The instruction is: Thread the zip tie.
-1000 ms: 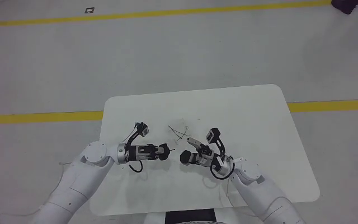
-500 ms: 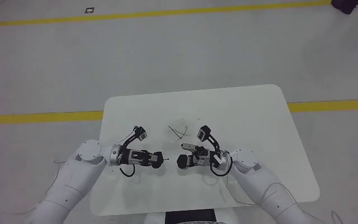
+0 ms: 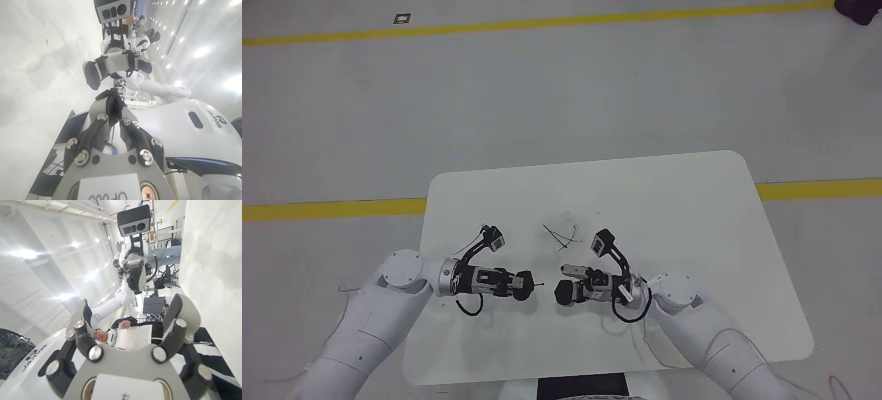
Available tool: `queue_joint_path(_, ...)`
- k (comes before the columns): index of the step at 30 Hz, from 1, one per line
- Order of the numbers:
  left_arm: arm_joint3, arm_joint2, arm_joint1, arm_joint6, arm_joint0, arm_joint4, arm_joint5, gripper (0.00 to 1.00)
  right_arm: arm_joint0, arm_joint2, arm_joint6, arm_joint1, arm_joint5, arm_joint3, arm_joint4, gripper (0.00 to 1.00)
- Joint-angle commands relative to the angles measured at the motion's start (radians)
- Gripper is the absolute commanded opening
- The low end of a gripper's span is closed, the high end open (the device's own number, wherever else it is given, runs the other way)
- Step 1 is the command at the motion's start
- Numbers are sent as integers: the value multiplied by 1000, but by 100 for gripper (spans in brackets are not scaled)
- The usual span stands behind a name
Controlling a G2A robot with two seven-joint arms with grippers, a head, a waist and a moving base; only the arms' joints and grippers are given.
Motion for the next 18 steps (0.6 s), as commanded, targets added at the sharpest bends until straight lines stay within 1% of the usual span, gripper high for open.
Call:
queue_joint_path(1, 0, 0, 0, 0, 0, 0, 0, 0, 1, -1, -1, 0, -6, 1, -5, 100)
queue_joint_path(6, 0, 0, 0, 0, 0, 0, 0, 0, 0, -1, -7, 0, -4, 0, -6, 100)
queue_joint_path(9, 0, 0, 0, 0, 0, 0, 0, 0, -3, -5, -47, -1, -3, -16, -33, 100)
queue_joint_path(12, 0, 0, 0, 0, 0, 0, 0, 0, 3, -10, -63, -1, -3, -21, -49, 100)
queue_joint_path(13, 0, 0, 0, 0, 0, 0, 0, 0, 5, -12, -64, -2, -5, -21, -52, 92)
queue_joint_path(14, 0, 0, 0, 0, 0, 0, 0, 0, 8, -14, -64, -2, -8, -19, -52, 66)
queue_joint_path(15, 0, 0, 0, 0, 0, 0, 0, 0, 10, -16, -63, -3, -11, -17, -52, 47)
queue_joint_path(18, 0, 0, 0, 0, 0, 0, 0, 0, 18, -23, -56, -5, -15, -10, -50, 29)
